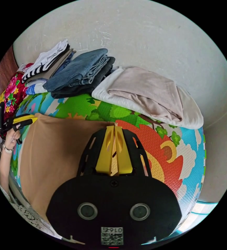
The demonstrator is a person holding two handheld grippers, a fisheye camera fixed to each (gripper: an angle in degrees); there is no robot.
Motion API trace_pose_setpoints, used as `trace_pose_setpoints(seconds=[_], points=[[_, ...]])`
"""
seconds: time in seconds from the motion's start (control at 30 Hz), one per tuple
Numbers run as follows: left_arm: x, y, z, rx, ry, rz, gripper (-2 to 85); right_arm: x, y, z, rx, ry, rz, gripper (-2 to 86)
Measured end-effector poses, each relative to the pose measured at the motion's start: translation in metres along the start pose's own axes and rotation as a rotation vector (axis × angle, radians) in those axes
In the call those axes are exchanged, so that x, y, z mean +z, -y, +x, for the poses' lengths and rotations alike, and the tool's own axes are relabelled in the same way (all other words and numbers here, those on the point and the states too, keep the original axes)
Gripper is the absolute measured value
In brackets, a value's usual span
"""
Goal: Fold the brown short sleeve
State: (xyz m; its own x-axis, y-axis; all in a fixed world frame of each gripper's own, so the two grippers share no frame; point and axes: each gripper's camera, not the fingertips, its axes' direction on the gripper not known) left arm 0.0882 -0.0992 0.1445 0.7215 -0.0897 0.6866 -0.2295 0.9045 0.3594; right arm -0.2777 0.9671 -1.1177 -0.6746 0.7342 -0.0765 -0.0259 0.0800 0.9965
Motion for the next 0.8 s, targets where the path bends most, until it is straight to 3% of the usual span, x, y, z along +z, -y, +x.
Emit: trace_pose_setpoints(seconds=[0.2, 0.37, 0.57, 0.63, 0.8], points=[[0.007, 0.0, -0.024, -0.091, -0.121, -0.049, 2.0, -0.012, -0.002, -0.035, -0.048, -0.125, -0.033, 2.7], [-0.038, -0.042, -0.054, -0.243, -0.136, 0.072, -0.3, -0.092, -0.041, -0.062, -0.096, -0.213, 0.05, 2.3], [-0.086, -0.136, 0.041, 0.098, -0.293, -0.024, -0.9, -0.214, -0.191, -0.161, -0.432, -0.049, 0.12, 2.4], [-0.092, -0.182, 0.09, 0.229, -0.219, -0.057, -1.0, -0.243, -0.243, -0.188, -0.481, -0.027, 0.133, 3.8], [-0.086, -0.248, 0.136, 0.32, -0.051, -0.053, -0.9, -0.307, -0.368, -0.232, -0.426, -0.012, 0.177, 6.9]])
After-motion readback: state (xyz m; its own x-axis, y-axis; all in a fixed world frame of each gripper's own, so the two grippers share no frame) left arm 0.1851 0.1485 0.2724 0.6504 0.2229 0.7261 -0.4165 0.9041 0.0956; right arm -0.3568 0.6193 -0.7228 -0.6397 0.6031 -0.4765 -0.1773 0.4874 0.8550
